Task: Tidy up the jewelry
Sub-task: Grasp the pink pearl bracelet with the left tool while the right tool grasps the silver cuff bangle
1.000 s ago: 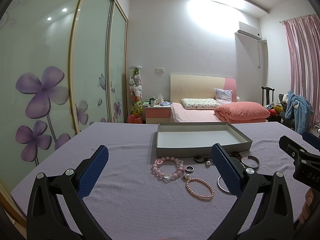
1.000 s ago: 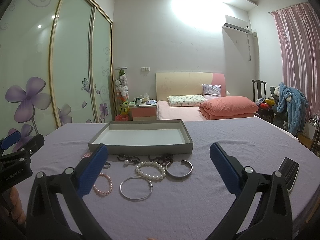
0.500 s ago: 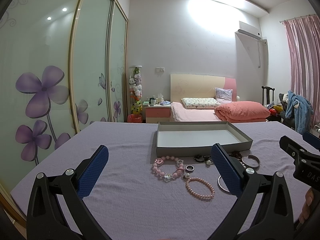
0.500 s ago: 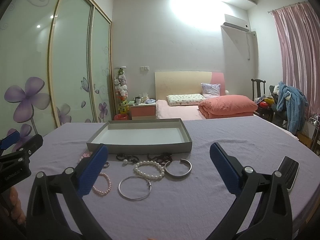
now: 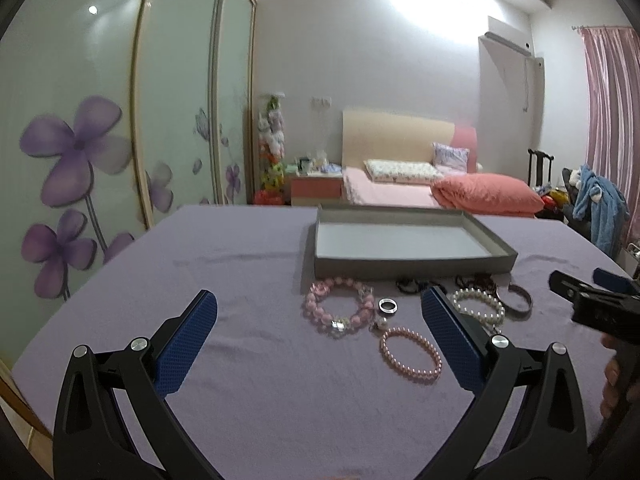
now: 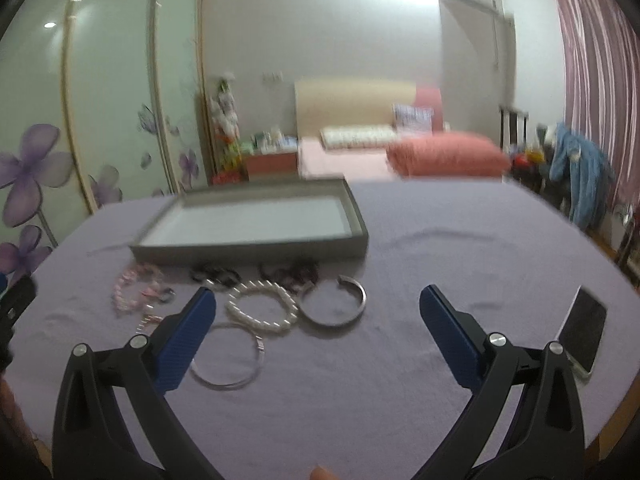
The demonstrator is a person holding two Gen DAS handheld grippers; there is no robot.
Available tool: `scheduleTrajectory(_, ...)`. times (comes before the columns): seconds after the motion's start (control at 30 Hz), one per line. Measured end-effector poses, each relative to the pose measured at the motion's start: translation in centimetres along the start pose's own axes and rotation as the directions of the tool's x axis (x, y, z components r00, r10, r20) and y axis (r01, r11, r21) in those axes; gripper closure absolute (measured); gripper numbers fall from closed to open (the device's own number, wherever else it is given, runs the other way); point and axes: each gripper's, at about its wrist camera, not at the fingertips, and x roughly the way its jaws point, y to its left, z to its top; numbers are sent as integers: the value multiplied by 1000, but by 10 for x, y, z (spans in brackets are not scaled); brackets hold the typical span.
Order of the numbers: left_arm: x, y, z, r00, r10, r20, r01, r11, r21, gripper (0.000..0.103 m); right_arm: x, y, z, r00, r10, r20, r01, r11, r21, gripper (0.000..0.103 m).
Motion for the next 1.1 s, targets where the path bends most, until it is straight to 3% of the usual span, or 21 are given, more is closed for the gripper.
scheduleTrajectory(0.23,17,-5,-5,993,-53,-102,55,998,22,2,64,-10,-8,970,-50,-236,39,998,-49,15)
scheduleTrajectory(0.4,28,-12,-12,983,-66,-174,77,996,54,2,90,-10,-11,945,-55,-321,40,998,-53,20)
scheduleTrajectory(0.57,40,-14,-16,967,-83,-240,98,994,51,2,105,-6,-3,947,-66,-314,45,996,-73,24)
scheduleTrajectory(0.67,46,-15,-16,959,-93,-269,109,993,45,2,113,-4,1,949,-40,-312,21,998,-64,34)
scheduleTrajectory(0.7,48,-16,-17,957,-97,-275,113,993,45,4,113,-3,3,950,-41,-311,21,997,-69,38)
scheduleTrajectory(0.93,69,-27,-19,923,-119,-366,143,989,39,28,115,-3,6,949,-38,-313,20,998,-60,37)
scheduleTrajectory(1.1,81,-30,-22,902,-120,-414,144,989,28,37,121,-4,12,948,-38,-317,20,998,-58,35)
